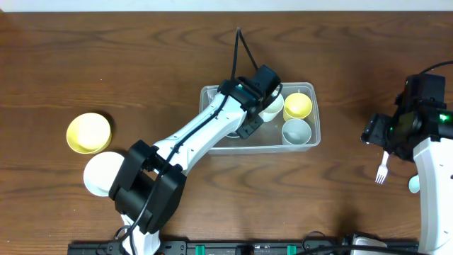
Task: Pack container
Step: 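Release the grey bowl and withdraw the left gripper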
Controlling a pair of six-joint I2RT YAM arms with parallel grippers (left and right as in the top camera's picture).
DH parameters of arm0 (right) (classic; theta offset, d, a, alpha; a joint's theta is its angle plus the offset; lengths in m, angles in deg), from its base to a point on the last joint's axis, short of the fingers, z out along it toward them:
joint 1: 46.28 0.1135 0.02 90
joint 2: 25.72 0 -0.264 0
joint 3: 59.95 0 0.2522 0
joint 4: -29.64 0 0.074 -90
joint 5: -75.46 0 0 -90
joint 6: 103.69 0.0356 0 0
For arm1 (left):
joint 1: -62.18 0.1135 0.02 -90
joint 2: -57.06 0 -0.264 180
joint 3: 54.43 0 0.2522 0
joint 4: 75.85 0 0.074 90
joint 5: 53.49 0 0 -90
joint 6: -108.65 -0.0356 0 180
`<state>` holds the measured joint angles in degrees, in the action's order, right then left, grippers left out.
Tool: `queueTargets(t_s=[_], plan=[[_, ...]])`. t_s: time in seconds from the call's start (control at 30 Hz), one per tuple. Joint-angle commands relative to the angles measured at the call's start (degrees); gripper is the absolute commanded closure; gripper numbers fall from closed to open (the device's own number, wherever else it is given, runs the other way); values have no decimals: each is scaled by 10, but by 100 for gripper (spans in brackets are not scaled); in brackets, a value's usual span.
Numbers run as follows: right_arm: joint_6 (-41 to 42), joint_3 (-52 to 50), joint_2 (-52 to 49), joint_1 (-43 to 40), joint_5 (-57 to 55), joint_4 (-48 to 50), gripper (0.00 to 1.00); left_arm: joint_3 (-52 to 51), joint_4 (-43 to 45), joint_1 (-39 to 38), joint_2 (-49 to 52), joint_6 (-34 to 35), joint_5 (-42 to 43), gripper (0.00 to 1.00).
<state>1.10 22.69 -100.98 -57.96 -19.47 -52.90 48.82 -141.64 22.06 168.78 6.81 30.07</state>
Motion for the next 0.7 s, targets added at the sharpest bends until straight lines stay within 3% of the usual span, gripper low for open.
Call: queueTargets(t_s=[0.0, 0.13, 0.2, 0.37, 0.5, 0.67], plan=[[-7, 2, 3, -3, -2, 0, 21, 4, -7, 4, -39, 21, -16, 44], [-7, 2, 3, -3, -2, -1, 21, 4, -31, 17, -106, 58, -49, 37], [-7, 2, 3, -3, -2, -1, 21, 4, -48, 38, -151, 80, -50, 23], [-7, 2, 3, -3, -2, -1, 21, 4, -83, 159, -258, 158, -50, 0], [-7, 2, 3, -3, -2, -2, 21, 4, -103, 315, -290, 225, -47, 2], [-7, 2, 3, -3, 0, -2, 21, 1, -104, 477, -256, 247, -9, 2]])
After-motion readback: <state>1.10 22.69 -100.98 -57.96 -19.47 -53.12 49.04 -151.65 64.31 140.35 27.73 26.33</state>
